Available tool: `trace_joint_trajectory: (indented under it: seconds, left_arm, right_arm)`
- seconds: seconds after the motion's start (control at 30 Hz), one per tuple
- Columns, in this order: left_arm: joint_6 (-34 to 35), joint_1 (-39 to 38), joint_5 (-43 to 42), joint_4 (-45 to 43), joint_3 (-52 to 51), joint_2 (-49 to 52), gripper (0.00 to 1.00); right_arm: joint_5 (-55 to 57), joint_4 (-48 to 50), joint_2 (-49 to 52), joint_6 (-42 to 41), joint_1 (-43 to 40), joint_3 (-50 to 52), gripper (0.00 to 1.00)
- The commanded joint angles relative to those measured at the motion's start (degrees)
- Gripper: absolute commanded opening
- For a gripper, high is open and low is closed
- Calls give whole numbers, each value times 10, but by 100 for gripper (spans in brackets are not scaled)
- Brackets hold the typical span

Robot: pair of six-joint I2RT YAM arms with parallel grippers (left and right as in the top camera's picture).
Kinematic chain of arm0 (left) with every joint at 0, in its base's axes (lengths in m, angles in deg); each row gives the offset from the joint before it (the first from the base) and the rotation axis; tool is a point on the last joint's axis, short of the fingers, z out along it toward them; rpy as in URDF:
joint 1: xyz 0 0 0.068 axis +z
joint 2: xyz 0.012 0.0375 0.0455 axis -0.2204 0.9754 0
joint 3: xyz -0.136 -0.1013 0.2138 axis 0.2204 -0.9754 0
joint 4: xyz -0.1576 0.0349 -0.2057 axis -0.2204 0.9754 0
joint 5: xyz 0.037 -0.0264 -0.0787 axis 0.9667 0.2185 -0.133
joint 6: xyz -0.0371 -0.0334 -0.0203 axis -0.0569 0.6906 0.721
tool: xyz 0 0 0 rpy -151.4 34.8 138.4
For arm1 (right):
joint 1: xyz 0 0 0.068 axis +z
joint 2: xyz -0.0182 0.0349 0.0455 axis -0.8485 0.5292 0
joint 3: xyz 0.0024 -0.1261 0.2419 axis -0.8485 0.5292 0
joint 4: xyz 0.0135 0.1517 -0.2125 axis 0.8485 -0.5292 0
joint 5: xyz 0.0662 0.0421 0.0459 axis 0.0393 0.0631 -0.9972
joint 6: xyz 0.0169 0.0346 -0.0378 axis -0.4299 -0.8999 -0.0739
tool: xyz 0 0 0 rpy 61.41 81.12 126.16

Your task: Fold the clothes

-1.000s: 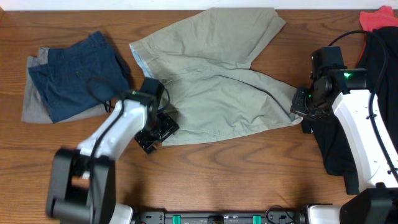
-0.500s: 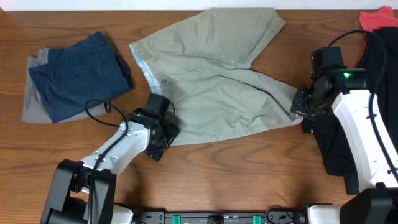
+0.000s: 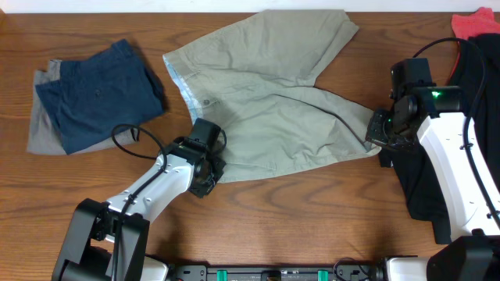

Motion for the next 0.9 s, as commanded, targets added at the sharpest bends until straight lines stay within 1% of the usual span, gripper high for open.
trace_joint_trajectory:
  seconds: [0.0,0.1,0.23,0.33,0.4,0.6,0.67,0.77,0.87]
  left_arm:
    - [-32,1,14,19,-5,4,6]
    - [-124,11,14,33,-1,-9,6]
    - [-258,25,14,105,34,-58,6]
    - [-322,26,14,165,66,-114,6]
    - [-349,26,14,205,90,-158,6]
    - [-353,26,13,328,155,-290,6]
    - [-353,26,11,362,172,-329,6]
    - [-347,26,6,400,189,-377,6]
    - [-336,26,8,409,190,-415,6]
  right_arm:
    - [22,0,-3,-7,2,2,1]
    - [25,1,-3,-7,-1,1,1]
    - [31,0,-6,-7,-23,-5,1]
    - [31,-2,-17,7,-52,-20,1]
    - [31,-7,-28,21,-73,-35,1]
    - [31,-44,-66,66,-130,-97,1]
    - [31,-53,-78,94,-141,-118,1]
    - [35,-63,-93,129,-150,-150,1]
    - [26,-57,-100,131,-150,-181,1]
